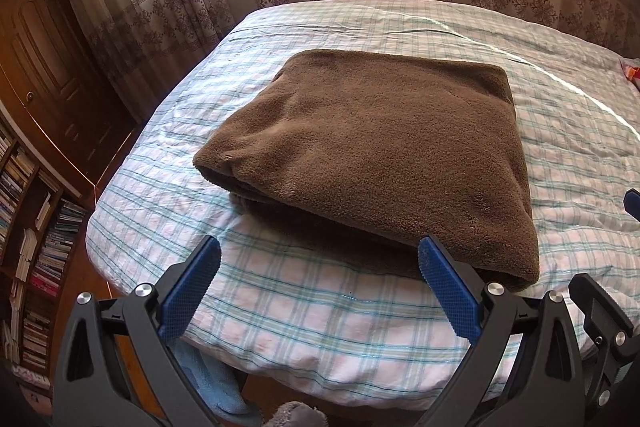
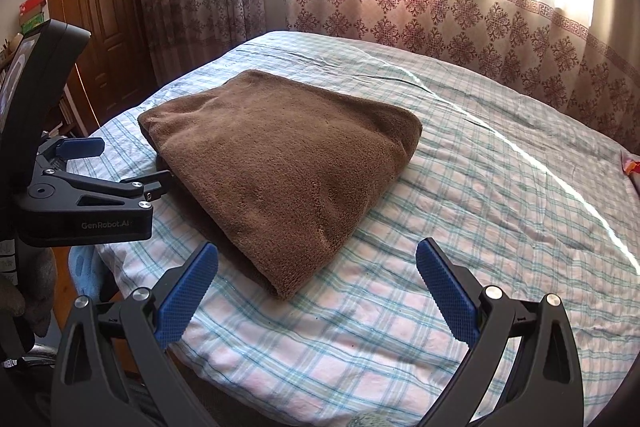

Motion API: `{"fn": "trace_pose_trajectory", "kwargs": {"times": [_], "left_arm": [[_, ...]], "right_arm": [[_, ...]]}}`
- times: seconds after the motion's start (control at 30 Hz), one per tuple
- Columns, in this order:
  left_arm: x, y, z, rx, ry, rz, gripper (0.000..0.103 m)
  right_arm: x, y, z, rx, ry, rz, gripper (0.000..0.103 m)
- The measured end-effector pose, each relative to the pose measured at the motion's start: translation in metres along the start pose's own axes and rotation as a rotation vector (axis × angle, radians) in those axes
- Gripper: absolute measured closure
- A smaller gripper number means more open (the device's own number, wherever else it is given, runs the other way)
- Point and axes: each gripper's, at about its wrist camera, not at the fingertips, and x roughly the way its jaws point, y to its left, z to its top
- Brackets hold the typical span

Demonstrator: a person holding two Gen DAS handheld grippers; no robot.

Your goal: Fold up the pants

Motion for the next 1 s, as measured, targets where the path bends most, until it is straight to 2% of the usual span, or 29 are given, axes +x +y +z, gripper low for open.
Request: {"fn": "trace_pose_trajectory", "kwargs": {"times": [1.0], "left_arm": [[0.0037, 0.0014, -0.002, 0.009, 0.004, 0.011, 0.003]], "right_arm": [[0.0022, 0.0015, -0.002, 0.0, 0.008, 0.003, 0.005]]}}
